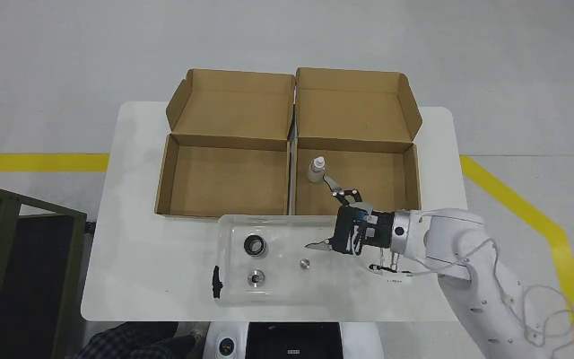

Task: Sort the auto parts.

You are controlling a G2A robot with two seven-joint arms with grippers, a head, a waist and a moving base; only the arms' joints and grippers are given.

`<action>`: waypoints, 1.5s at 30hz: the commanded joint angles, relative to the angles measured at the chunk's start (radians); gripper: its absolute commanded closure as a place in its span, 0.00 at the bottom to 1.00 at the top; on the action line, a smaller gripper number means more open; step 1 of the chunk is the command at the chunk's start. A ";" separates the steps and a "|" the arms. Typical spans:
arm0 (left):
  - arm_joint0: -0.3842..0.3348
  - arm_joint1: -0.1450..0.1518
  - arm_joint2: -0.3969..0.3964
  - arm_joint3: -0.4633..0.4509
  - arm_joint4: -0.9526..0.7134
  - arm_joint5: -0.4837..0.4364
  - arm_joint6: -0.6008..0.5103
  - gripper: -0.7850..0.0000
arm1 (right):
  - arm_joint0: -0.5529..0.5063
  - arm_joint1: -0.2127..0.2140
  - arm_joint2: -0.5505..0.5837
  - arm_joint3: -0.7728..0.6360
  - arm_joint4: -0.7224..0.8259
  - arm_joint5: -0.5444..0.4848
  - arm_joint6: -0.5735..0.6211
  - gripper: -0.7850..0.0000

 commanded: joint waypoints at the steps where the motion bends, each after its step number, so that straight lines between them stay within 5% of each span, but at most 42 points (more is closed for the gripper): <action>1: 0.000 0.000 0.000 0.000 0.000 0.000 0.000 0.00 | -0.020 0.004 -0.005 -0.019 -0.016 -0.013 0.022 0.00; 15: 0.000 0.000 0.000 0.000 0.000 0.000 0.000 0.00 | -0.067 0.019 -0.086 -0.088 -0.128 -0.046 0.157 0.00; 45: 0.000 0.000 0.000 0.000 0.000 0.000 0.000 0.00 | 0.033 0.007 -0.313 0.024 -0.225 -0.030 0.337 0.11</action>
